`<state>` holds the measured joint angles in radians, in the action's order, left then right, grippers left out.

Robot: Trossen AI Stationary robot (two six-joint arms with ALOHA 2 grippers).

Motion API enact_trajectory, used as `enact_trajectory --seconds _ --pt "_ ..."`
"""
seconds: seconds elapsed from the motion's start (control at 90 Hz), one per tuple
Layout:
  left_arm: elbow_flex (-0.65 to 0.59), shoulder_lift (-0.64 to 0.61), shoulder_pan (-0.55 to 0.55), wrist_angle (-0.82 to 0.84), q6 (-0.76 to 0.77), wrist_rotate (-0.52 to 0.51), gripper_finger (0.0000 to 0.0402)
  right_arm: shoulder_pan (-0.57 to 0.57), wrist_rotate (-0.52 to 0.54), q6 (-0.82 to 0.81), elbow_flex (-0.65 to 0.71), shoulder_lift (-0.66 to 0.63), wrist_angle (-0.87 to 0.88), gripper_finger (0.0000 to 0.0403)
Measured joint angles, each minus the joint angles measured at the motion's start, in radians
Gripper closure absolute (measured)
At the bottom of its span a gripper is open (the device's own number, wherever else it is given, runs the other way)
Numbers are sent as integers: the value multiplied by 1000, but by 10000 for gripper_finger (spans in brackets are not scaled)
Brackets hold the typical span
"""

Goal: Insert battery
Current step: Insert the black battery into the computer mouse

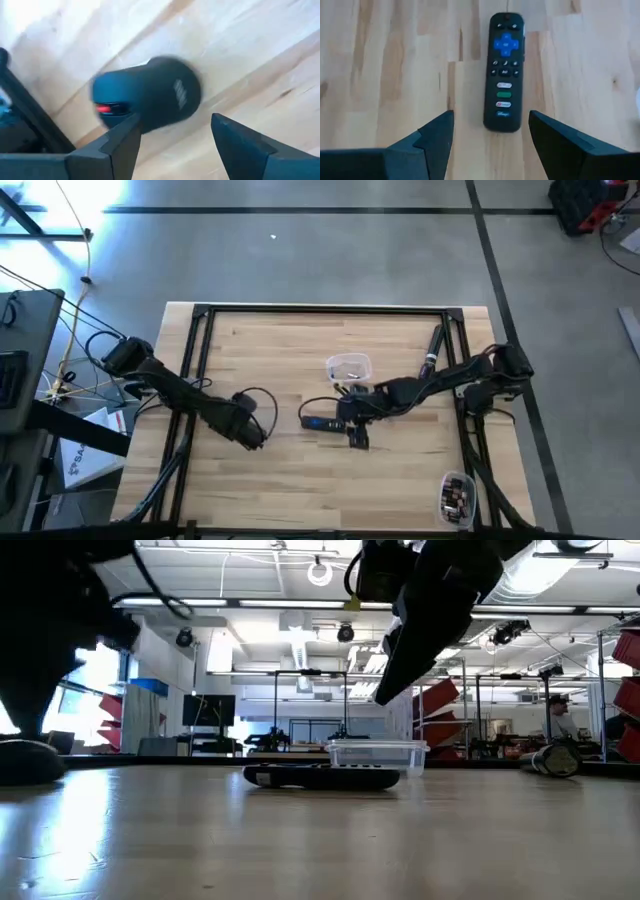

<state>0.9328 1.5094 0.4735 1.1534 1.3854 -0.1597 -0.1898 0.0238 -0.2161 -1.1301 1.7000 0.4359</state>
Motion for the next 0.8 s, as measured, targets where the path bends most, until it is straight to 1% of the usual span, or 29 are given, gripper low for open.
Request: enact_trajectory --seconds 0.078,0.122,0.233,0.367,0.444,0.556,0.678,0.8 --pt "9 0 0 17 41 -7 183 0 0 9 0 0 1 174" --pt "8 0 0 44 29 -6 183 0 0 15 0 0 1 174" --pt "6 0 11 55 -128 -29 183 -1 0 44 0 0 0 174" --pt "5 0 27 56 -350 -52 183 -4 0 60 0 2 -4 174" --pt "5 -13 31 63 -461 0 182 -7 0 60 0 2 -27 174" --pt "5 -61 18 71 -573 70 176 -7 0 61 0 2 -89 174" --pt "5 -136 2 85 -603 91 163 -1 0 71 0 2 -149 174" --pt "-15 -202 -22 100 -603 50 138 11 6 85 0 2 -165 174"
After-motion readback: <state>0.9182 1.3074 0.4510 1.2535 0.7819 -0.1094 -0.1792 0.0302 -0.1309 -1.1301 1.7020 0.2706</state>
